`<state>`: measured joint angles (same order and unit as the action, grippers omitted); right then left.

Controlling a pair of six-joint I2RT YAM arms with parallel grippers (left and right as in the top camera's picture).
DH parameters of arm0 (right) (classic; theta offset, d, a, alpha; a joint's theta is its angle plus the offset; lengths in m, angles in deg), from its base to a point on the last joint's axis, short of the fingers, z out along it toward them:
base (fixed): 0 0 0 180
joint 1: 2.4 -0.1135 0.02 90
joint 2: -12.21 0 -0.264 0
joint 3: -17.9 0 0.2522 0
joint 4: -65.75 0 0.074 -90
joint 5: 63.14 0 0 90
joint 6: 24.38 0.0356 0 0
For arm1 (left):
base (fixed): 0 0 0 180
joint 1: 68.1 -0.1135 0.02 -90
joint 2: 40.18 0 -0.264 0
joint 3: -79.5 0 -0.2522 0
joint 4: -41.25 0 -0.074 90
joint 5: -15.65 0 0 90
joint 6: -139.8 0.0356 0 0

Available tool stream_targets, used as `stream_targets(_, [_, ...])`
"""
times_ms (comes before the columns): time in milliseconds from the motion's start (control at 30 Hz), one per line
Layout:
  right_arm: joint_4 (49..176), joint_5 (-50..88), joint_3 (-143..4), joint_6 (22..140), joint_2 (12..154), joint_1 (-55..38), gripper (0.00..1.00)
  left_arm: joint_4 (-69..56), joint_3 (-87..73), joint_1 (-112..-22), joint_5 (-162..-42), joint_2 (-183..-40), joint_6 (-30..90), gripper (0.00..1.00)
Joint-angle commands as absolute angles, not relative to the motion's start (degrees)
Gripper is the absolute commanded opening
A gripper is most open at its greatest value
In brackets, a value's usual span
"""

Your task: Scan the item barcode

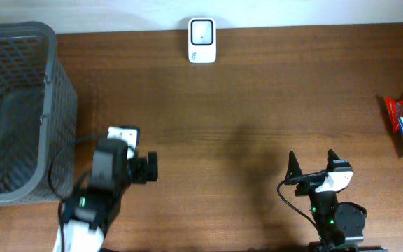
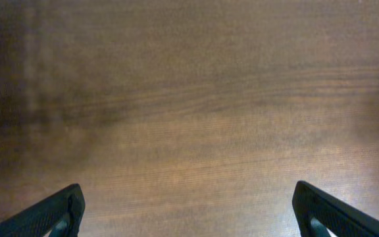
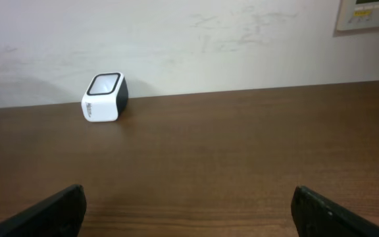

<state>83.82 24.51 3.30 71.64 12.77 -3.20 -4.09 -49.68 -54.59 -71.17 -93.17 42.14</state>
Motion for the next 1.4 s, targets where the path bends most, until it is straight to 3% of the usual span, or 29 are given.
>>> stream_targets(0, [84.0,25.0,3.8,71.8,12.4,-3.5,0.99,-2.3,-59.6,-54.8,-71.5,-77.2,43.1,0.99])
stream_targets(200, [84.0,25.0,3.8,71.8,12.4,-3.5,0.99,0.1,-68.7,-54.8,-71.7,-65.4,43.1,0.99])
stream_targets(500, [84.0,25.0,3.8,71.8,12.4,-3.5,0.99,5.2,-77.6,-64.4,-73.8,-48.3,43.1,0.99])
stream_targets(700, [84.0,25.0,3.8,71.8,12.4,-3.5,0.99,12.7,-82.0,-65.6,-73.5,-40.4,43.1,0.99])
stream_targets(933, [84.0,25.0,3.8,71.8,12.4,-3.5,0.99,26.2,-86.2,-66.4,-74.4,-40.4,46.5,0.99])
stream_targets(1367, [84.0,25.0,3.8,71.8,12.4,-3.5,0.99,22.6,-86.2,-66.4,-73.5,-40.5,54.6,0.99])
